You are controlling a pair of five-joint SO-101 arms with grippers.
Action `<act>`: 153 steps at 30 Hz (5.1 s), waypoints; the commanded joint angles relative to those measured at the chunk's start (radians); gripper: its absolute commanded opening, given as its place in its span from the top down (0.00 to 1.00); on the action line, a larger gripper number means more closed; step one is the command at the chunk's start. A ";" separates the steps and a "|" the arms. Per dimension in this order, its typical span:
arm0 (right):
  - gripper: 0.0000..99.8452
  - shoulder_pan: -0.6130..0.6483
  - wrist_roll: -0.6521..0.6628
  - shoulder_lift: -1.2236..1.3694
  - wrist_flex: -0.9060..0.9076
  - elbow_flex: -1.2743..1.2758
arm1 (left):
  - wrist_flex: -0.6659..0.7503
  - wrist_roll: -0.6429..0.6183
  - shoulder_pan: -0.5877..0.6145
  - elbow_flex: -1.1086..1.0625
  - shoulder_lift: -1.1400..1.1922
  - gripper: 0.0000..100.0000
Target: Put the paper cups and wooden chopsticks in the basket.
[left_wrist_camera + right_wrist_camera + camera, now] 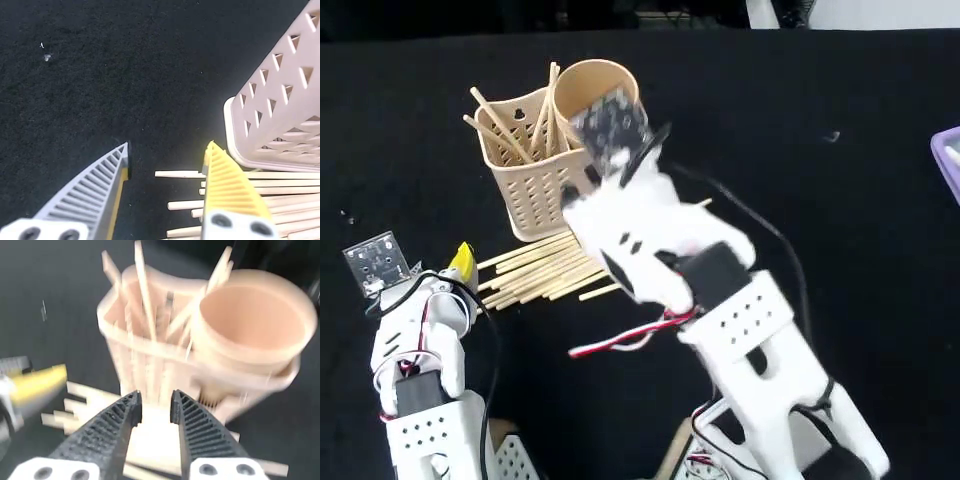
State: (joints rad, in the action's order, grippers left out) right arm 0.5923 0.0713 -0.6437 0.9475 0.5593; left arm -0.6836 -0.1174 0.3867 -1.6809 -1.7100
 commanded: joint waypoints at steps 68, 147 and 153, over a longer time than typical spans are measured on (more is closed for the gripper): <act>0.90 -0.511 -0.095 -0.044 -0.726 0.705 | -0.061 0.235 -0.120 0.954 1.616 0.76; 0.90 -0.509 -0.095 -0.044 -0.726 0.705 | -0.347 0.499 -0.427 0.831 1.484 0.91; 0.90 -0.509 -0.095 -0.044 -0.726 0.705 | -0.359 0.525 -0.426 0.754 1.338 0.91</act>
State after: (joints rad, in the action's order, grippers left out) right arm 0.1059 -0.0253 -0.6529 0.2447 1.2666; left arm -1.0303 0.3736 -0.0368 -0.8769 -0.2585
